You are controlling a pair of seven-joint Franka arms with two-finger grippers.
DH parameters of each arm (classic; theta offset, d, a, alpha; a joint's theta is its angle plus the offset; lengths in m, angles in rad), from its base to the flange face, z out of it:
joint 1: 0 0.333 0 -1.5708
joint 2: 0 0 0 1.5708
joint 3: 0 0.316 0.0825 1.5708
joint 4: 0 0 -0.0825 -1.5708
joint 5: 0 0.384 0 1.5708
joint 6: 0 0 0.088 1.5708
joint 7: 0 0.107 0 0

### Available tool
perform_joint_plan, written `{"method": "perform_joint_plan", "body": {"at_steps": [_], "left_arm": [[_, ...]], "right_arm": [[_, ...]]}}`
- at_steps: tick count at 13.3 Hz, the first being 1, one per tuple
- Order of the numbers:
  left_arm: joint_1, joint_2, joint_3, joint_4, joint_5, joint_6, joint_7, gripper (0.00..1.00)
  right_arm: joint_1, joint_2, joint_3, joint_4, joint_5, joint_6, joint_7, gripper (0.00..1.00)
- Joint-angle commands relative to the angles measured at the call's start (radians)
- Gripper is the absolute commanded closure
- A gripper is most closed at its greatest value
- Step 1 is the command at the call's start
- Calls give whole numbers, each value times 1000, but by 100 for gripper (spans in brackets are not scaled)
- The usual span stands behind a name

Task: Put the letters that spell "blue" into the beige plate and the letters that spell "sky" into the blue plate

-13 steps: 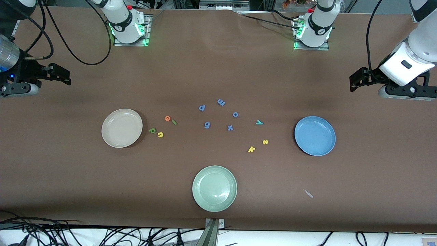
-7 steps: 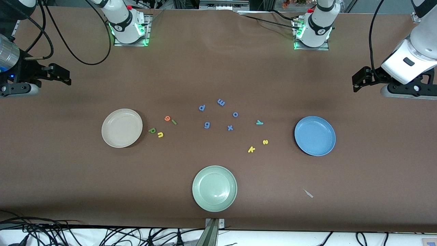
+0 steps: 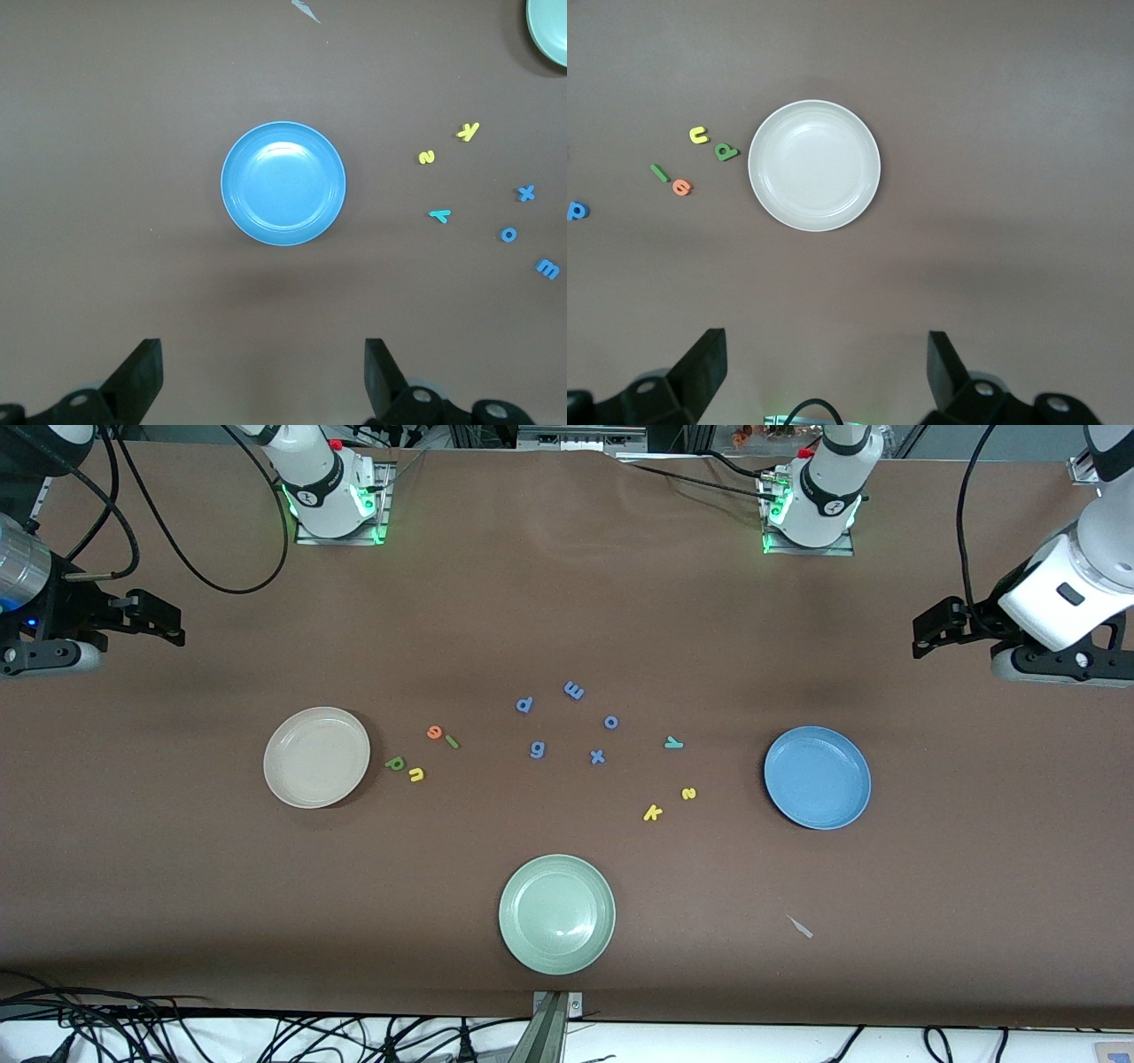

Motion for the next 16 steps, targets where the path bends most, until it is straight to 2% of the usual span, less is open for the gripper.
{"method": "perform_joint_plan", "body": {"at_steps": [1,11,16], "left_arm": [[8,-3,-7,-5,-20,-1,25,0],[25,-74,-8,-128,-49,102,17,0],[27,-77,-10,-128,-49,94,13,0]], "right_arm": [[2,8,1,22,-6,-11,-4,0],[0,8,1,22,-5,-11,-4,0],[0,8,0,22,-5,-11,-4,0]]}}
